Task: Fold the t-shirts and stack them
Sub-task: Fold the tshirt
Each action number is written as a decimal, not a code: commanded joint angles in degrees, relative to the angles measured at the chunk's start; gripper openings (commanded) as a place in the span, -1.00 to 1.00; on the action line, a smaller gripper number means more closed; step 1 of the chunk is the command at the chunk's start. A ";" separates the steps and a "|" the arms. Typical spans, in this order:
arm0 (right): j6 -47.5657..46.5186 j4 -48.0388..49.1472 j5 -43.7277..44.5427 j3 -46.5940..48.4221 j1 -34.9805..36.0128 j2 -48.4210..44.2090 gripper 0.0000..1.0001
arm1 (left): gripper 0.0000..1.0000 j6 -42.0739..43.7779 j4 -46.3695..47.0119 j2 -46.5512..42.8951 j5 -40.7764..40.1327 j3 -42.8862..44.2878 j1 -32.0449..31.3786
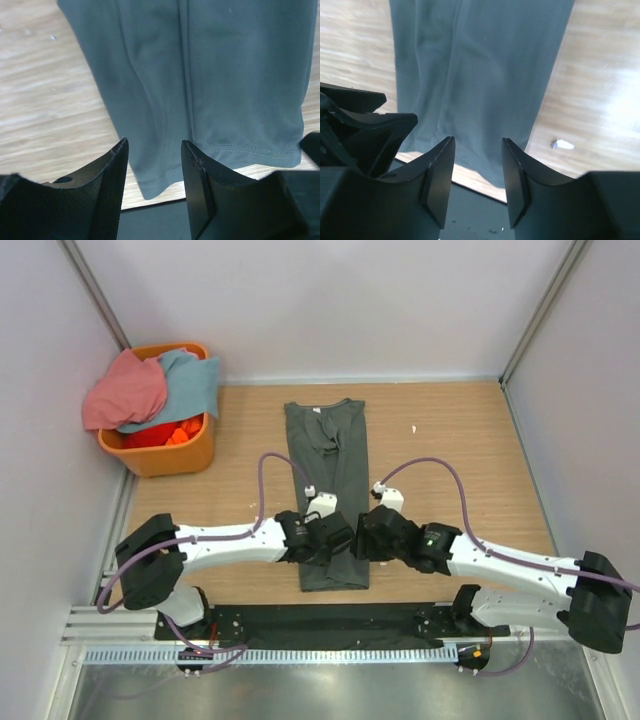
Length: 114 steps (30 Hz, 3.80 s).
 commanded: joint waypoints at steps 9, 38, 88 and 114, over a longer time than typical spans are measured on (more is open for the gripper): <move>8.97 -3.00 7.28 -1.36 8.11 5.90 0.06 | -0.09 -11.40 -5.60 3.67 -7.40 -1.22 -5.06; 14.77 -6.60 11.16 -7.07 12.07 3.28 -0.98 | -1.00 -20.46 0.03 -5.82 -6.87 -13.43 -7.09; 19.79 3.68 4.91 -14.80 15.67 -0.76 -0.59 | -0.37 -25.91 14.43 -17.08 -3.80 -26.10 -10.16; 12.06 -13.36 16.94 6.53 15.94 -3.15 -0.97 | -0.95 -23.54 -18.16 -22.61 -17.07 -4.74 -11.58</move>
